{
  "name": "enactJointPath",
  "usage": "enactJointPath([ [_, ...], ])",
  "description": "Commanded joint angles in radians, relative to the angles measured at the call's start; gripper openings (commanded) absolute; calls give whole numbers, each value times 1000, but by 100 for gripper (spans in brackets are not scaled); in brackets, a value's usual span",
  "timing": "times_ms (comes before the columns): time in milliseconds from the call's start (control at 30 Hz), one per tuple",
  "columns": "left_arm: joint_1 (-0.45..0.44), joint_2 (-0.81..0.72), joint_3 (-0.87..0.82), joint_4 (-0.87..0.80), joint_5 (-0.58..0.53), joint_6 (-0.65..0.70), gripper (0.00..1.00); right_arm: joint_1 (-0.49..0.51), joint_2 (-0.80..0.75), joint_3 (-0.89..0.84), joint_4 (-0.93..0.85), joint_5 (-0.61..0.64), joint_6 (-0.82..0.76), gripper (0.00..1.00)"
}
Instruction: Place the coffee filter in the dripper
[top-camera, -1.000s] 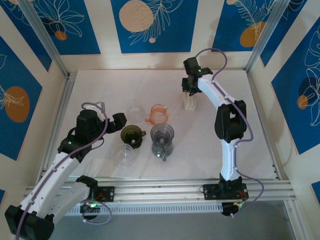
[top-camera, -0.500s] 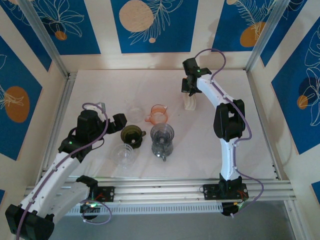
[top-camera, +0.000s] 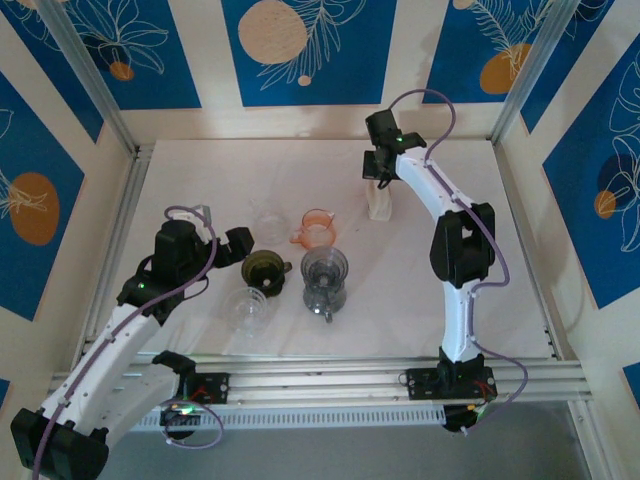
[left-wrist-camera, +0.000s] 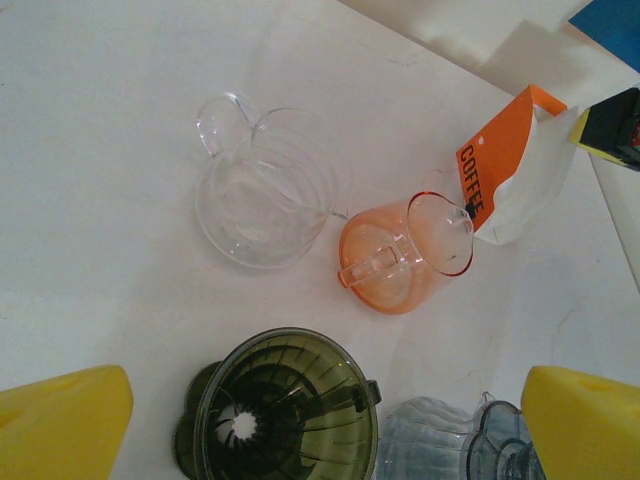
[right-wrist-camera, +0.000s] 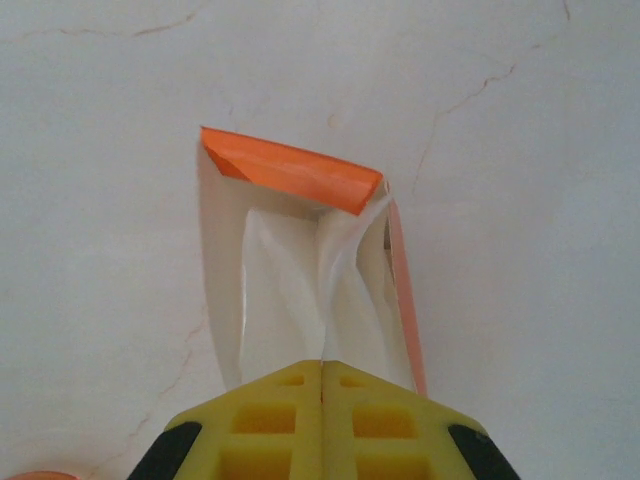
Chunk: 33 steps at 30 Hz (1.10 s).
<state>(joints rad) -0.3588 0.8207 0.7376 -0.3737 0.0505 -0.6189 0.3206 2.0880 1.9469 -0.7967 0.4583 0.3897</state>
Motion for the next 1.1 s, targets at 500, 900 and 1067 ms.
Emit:
enactJointPath([
  [500,-5,-17,20,9,31,-5,100,59,-376,-171,63,51,-35,0],
  [900,-5,-32,42,-36,90,17,100,221,-810,-434,-79,-245,-1,0],
  [1067,-5,-28,50,-51,107,25,100,335,-868,-404,-232,-401,-15,0],
])
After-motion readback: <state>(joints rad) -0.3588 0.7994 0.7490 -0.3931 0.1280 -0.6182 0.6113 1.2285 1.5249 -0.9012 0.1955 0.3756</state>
